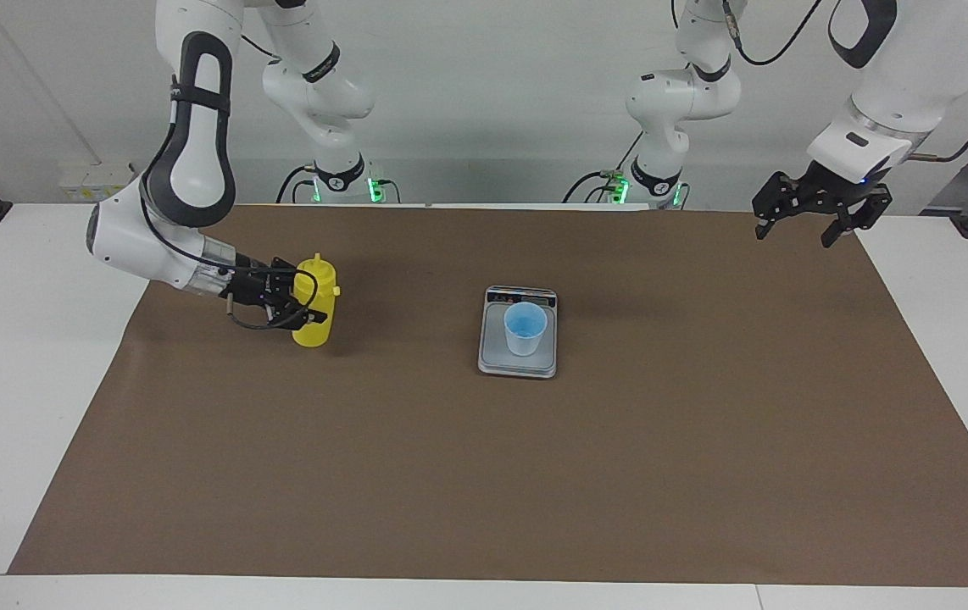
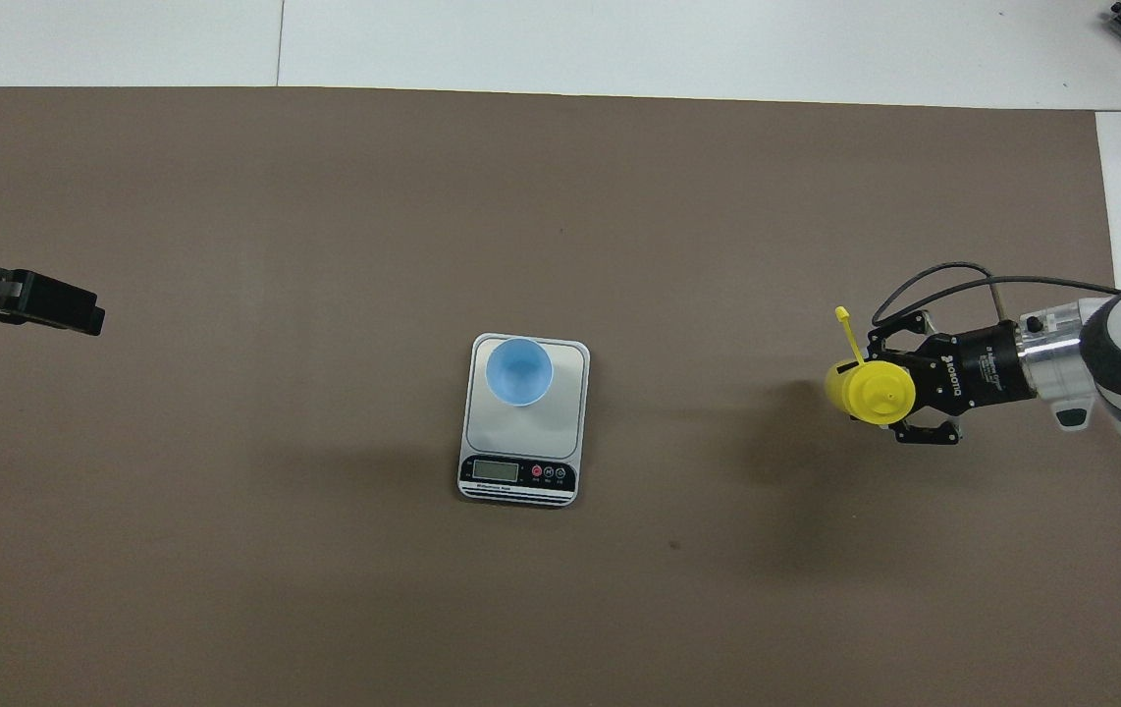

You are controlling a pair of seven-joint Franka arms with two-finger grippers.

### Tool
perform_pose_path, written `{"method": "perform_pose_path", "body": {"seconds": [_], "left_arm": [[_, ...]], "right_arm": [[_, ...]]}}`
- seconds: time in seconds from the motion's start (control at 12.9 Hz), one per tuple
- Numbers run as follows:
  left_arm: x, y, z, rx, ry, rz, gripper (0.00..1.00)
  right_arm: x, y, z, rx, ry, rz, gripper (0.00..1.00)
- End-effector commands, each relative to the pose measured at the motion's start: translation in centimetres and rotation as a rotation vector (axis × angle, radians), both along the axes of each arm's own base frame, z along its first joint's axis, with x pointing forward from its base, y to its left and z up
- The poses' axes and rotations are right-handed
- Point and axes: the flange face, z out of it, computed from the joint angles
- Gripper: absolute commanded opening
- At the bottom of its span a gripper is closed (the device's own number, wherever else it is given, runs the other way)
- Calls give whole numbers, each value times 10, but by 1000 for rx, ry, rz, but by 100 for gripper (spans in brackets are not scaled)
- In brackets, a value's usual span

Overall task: Pour seasoning into cup on scale with both arms
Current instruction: 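Set the yellow bottle down and open the right gripper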

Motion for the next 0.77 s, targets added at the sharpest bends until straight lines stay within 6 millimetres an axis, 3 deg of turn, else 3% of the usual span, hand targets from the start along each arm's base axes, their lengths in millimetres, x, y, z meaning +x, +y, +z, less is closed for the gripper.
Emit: {"method": "perform_pose_path", "body": {"seconds": [0.0, 0.23, 0.31, 0.39, 0.46, 0.54, 0.7], "left_arm": [[-2, -2, -2, -2, 1, -15, 100], [-2, -1, -2, -1, 1, -14, 100], [-2, -1, -2, -1, 1, -17, 100], [-3, -1, -1, -1, 0, -17, 100], [-3, -2, -1, -1, 0, -18, 100], [-3, -1, -1, -1, 0, -17, 100], [-3, -2, -1, -1, 0, -18, 100]], "right_arm": [[-16, -16, -20, 110, -27, 6, 0], [-17, -18, -33, 153, -60, 19, 0], [-18, -22, -33, 168, -78, 13, 10], [-18, -23, -33, 166, -74, 6, 70], [-16, -23, -31, 157, -81, 2, 93], [-16, -26, -29, 143, -85, 0, 100], [-13, -27, -24, 121, -103, -4, 100]]}}
